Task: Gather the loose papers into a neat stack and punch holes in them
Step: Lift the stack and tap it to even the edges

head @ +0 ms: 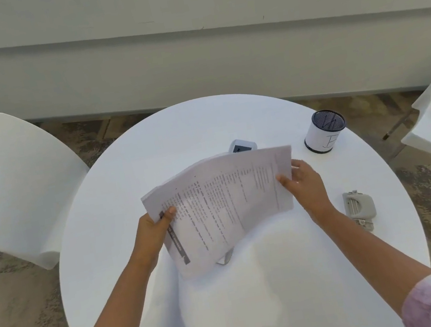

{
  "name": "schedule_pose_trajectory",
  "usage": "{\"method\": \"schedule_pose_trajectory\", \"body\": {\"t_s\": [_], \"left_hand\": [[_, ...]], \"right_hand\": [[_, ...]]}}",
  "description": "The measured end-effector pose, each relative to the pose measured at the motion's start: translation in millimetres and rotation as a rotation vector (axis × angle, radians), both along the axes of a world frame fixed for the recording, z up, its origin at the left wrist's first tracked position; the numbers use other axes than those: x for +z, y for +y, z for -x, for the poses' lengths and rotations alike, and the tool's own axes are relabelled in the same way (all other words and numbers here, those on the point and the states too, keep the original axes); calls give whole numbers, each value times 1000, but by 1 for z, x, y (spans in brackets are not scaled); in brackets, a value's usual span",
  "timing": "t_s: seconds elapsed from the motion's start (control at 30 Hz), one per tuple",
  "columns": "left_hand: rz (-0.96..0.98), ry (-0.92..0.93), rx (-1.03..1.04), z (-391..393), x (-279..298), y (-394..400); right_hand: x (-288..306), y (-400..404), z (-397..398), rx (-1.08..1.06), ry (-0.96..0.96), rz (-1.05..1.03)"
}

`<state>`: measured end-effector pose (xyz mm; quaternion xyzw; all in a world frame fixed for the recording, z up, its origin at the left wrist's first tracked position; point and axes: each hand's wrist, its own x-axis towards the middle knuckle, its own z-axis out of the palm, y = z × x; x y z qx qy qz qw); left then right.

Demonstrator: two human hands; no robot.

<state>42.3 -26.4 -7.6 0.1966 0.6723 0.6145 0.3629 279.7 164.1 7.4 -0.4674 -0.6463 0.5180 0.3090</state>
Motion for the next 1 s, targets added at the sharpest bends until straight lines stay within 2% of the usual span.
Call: {"method": "schedule_pose_trajectory", "body": {"t_s": [0.17, 0.23, 0.33, 0.4, 0.5, 0.7, 0.8, 0.9, 1.0], "left_hand": [[-93, -275, 127, -15, -12, 0], [-116, -368, 161, -28, -17, 2], [-118, -488, 221, -48, -24, 5], [-125, -548, 243, -63, -29, 6], [-136, -619, 271, -76, -36, 2], [-95, -628, 293, -70, -47, -14], [-62, -671, 255, -51, -52, -19], [172, -502, 57, -43, -53, -17], [286, -276, -45, -50, -55, -6]], "right_hand": [[-11, -26, 2, -143, 25, 152], [-16, -42, 7, -147, 19, 281], [-19, -55, 15, -137, 218, 574], [-22, -58, 20, -107, 236, 579], [-23, -58, 22, -122, 109, 495], [-26, -46, 0, -25, -3, 458], [-33, -39, -13, 74, -120, 455], [-37, -40, -17, 148, -253, 456], [-42, -43, -14, 202, -301, 481]]}}
